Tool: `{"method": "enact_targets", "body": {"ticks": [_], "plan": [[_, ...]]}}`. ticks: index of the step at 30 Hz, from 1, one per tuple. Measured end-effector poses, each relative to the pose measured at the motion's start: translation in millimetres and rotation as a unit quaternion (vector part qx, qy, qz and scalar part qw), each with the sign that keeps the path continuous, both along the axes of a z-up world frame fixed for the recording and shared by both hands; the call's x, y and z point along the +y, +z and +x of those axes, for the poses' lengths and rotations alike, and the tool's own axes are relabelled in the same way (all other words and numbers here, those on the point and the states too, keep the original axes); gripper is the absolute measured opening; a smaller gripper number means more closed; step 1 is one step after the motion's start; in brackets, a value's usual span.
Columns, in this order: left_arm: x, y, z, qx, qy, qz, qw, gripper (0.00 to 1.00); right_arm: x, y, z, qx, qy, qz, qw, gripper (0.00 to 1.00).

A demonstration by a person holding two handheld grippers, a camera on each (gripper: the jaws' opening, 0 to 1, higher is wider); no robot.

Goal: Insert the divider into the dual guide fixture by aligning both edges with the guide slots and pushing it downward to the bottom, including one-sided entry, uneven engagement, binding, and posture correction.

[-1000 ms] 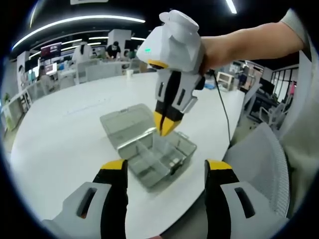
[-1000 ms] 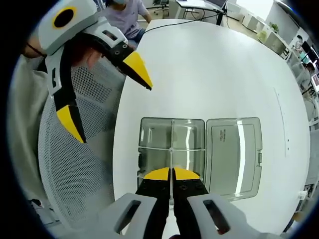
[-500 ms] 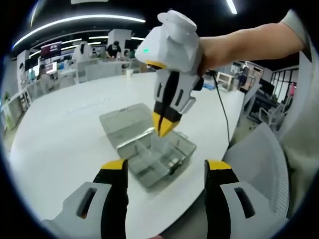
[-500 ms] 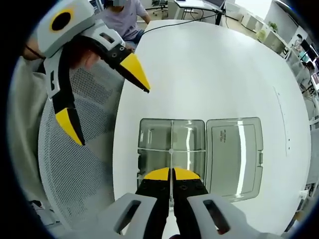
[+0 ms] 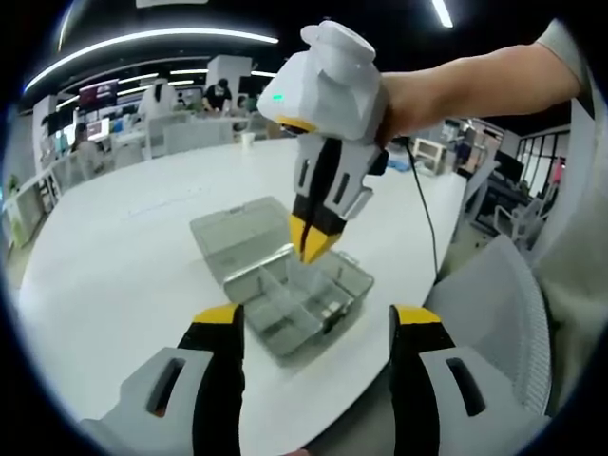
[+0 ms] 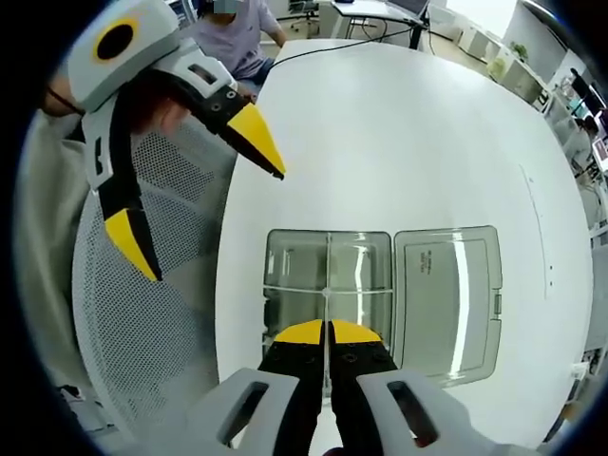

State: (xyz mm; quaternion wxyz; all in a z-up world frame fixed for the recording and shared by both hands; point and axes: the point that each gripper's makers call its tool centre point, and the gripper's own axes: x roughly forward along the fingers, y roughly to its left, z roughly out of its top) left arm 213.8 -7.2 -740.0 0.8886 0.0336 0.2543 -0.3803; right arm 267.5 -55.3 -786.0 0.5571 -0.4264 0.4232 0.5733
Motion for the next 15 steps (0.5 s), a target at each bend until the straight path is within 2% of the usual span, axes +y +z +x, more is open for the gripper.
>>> {"method": "enact_targets", "body": {"ticks": [15], "plan": [[-0.2,0.7,-2.3,-0.002,-0.001,0.001,1.0,0.6,0.6,-0.7,0.1,0.005,-0.031,0.022,0.9993,0.0]]}}
